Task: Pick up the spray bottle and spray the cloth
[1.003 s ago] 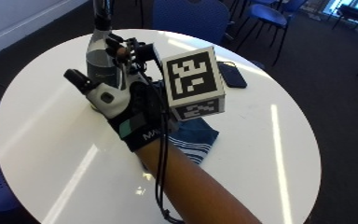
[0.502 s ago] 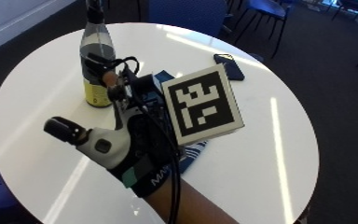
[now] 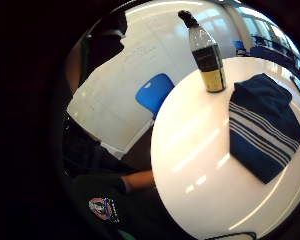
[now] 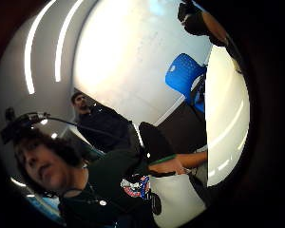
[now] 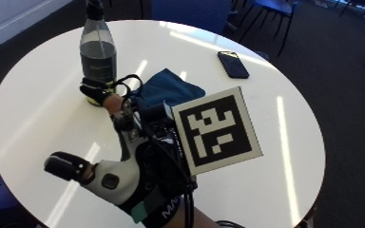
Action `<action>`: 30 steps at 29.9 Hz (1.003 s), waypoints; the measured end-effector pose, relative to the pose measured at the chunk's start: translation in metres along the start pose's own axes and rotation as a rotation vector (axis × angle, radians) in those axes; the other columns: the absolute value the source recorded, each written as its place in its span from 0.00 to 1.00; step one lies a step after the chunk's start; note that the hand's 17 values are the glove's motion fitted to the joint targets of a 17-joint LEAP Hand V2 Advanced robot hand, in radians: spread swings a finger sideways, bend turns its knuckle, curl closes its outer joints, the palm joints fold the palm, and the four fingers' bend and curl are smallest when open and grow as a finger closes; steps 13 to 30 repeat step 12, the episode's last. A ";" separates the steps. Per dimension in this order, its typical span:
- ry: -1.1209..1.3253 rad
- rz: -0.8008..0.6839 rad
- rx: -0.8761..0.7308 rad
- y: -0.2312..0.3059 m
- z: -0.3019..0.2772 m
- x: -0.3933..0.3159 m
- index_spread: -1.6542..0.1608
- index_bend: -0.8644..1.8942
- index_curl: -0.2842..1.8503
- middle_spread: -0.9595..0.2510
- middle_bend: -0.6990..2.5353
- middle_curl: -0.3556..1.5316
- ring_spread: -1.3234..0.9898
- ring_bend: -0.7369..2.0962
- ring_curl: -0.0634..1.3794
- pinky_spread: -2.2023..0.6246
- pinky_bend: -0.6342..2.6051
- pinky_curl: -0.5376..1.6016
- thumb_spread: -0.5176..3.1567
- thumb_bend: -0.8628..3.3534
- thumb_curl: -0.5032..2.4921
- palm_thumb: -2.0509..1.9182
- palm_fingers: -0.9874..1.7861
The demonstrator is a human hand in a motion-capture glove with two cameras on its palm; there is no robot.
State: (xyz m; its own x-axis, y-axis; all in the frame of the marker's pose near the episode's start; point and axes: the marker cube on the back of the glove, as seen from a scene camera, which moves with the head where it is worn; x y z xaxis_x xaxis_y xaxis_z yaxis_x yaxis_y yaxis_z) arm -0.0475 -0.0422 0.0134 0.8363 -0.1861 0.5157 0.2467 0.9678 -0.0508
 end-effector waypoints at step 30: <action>0.023 0.002 0.006 0.000 -0.010 0.006 0.71 0.38 0.29 0.73 0.30 0.39 0.55 0.39 0.29 0.84 0.24 0.37 0.41 0.20 0.30 0.65 0.58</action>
